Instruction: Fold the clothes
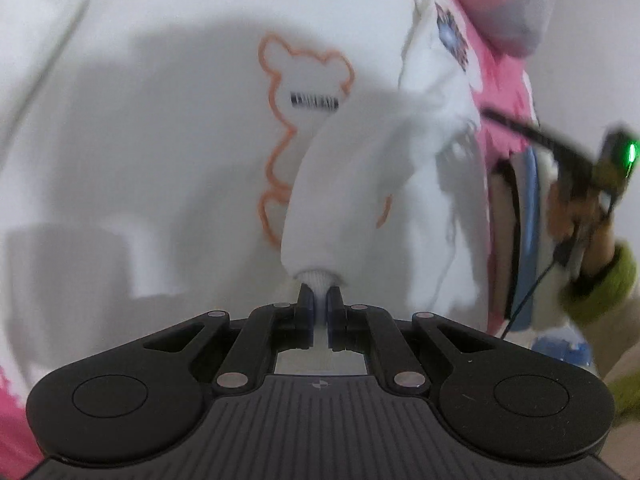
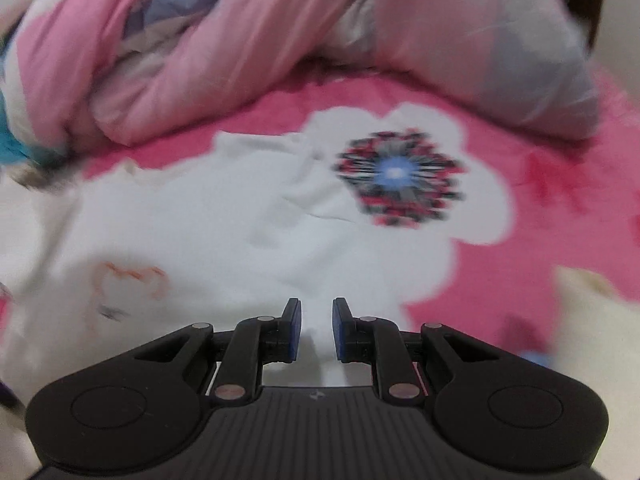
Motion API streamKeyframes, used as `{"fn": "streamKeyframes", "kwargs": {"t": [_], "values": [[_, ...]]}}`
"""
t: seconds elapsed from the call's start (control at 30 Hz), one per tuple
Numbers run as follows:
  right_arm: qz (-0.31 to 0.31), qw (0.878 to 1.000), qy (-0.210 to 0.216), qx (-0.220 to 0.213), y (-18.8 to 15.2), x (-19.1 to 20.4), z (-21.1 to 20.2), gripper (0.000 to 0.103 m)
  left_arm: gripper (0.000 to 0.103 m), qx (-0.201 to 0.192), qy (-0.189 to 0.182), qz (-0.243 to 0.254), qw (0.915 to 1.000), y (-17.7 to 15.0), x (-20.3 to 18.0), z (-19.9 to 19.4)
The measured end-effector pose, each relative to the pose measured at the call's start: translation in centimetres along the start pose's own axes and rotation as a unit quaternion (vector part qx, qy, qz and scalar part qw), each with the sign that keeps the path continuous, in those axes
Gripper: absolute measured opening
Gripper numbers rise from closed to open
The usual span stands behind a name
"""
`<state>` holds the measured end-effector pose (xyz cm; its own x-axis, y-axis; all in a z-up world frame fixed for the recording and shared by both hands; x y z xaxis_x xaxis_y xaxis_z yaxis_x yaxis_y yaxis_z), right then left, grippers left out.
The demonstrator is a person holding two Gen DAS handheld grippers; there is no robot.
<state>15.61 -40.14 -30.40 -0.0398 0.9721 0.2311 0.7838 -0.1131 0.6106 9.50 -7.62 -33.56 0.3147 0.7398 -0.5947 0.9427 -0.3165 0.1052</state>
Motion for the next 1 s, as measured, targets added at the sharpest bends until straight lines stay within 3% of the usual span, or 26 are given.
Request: {"fn": "streamKeyframes", "kwargs": {"t": [0.07, 0.13, 0.3, 0.5, 0.57, 0.6, 0.73, 0.8, 0.9, 1.0], "values": [[0.007, 0.999, 0.035, 0.028, 0.9, 1.5, 1.9, 0.018, 0.004, 0.000, -0.012, 0.004, 0.9999, -0.7, -0.5, 0.4], [0.005, 0.998, 0.043, 0.051, 1.5, 2.8, 4.1, 0.018, 0.004, 0.000, -0.022, 0.010, 0.9997, -1.6, -1.2, 0.4], [0.005, 0.997, -0.008, 0.075, 2.6, 3.6, 9.3, 0.018, 0.004, 0.018, -0.031, 0.026, 0.9990, -3.6, -2.1, 1.2], [0.020, 0.996, -0.054, 0.075, 3.8, 3.2, 12.1, 0.019, 0.004, 0.024, -0.028, 0.056, 0.9978, -5.1, -2.5, 1.6], [0.029, 0.995, -0.069, 0.070, 4.4, 3.1, 11.8, 0.025, 0.004, 0.020, -0.025, 0.057, 0.9978, -5.1, -2.4, 1.6], [0.027, 0.994, -0.076, 0.071, 4.5, 3.2, 11.8, 0.033, 0.004, 0.018, -0.024, 0.058, 0.9979, -5.0, -2.4, 1.6], [0.019, 0.992, -0.098, 0.076, 4.5, 3.0, 12.8, 0.034, 0.004, 0.011, -0.015, 0.060, 0.9980, -5.1, -2.2, 1.2], [0.017, 0.992, -0.107, 0.067, 4.9, 2.8, 13.2, 0.031, 0.004, 0.008, -0.010, 0.061, 0.9981, -5.2, -2.1, 1.1], [0.019, 0.992, -0.119, 0.047, 5.0, 2.2, 13.1, 0.007, 0.004, 0.004, -0.002, 0.062, 0.9980, -5.1, -2.1, 1.0], [0.038, 0.993, -0.112, 0.030, 5.3, 1.1, 12.3, 0.005, 0.004, -0.005, 0.006, 0.068, 0.9977, -4.7, -2.2, 1.1]]}}
Point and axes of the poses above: each gripper's, at about its wrist camera, not at the fingertips, and z roughly the way its jaws point, x to its left, y to its top, the point moved 7 cm from there along z, roughly the way its jaws point, and after that the axes turned 8 degrees about -x, right-handed, at the moved point
